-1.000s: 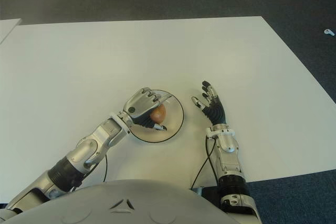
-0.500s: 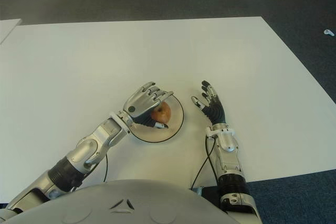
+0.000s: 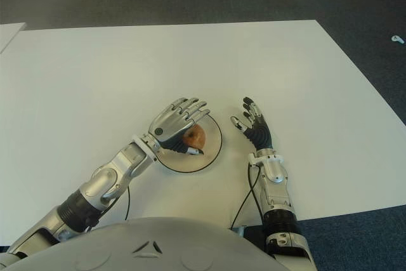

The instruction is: Put the apples into the plate.

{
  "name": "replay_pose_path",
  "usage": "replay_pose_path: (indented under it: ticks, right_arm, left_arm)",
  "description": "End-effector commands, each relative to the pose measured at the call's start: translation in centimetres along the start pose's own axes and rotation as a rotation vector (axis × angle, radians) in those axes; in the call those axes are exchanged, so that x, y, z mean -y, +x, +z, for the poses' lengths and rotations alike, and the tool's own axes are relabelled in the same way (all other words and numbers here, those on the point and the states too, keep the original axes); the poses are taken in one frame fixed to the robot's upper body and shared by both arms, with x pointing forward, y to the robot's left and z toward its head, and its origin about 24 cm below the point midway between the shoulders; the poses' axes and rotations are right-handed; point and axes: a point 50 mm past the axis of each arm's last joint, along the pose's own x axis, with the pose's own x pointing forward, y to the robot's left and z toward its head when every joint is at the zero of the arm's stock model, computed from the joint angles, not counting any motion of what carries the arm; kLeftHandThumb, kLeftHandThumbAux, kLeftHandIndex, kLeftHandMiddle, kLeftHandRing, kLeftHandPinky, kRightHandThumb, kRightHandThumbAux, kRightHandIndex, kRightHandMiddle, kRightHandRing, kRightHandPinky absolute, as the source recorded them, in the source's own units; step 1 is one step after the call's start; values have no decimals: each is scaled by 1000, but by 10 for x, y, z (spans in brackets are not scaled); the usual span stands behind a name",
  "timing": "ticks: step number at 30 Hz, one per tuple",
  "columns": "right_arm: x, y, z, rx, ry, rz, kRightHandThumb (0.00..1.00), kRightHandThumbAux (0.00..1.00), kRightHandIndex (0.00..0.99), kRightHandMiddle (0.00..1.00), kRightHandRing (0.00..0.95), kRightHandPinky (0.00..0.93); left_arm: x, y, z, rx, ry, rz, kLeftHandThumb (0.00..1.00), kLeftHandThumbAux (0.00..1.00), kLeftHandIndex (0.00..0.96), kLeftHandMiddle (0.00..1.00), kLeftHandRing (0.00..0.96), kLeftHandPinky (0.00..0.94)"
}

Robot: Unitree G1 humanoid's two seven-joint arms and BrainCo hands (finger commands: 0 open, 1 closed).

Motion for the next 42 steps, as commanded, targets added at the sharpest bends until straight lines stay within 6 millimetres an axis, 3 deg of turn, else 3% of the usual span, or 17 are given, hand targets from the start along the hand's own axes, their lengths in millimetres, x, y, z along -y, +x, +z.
replay_pose_path:
  ticks: [1,25,31,35,42]
  right_arm:
    - [-15,-27,-42,-229,64,23,98,685,5,0,0,0]
    - [-16,-30,-43,-235,68,20,94,681,6,3,0,0]
    - [-15,-31,-43,-232,73,11,105,681,9,6,0,0]
    - [-15,-31,-42,-224,73,9,109,683,9,3,0,0]
    - [-15,-33,-41,-212,90,9,113,683,13,1,0,0]
  left_arm:
    - [1,-3,-1,-4,-2,-12,115,309,0,0,0,0]
    - [-3,-5,-9,-32,-13,-13,132,302,0,0,0,0]
    - [-10,-13,-38,-219,-256,72,142,288,0,0,0,0]
    - [-9,-42,-49,-391,-675,234,154,282,0,0,0,19]
    - [7,-68,-54,-472,-999,440,157,306,17,0,0,46]
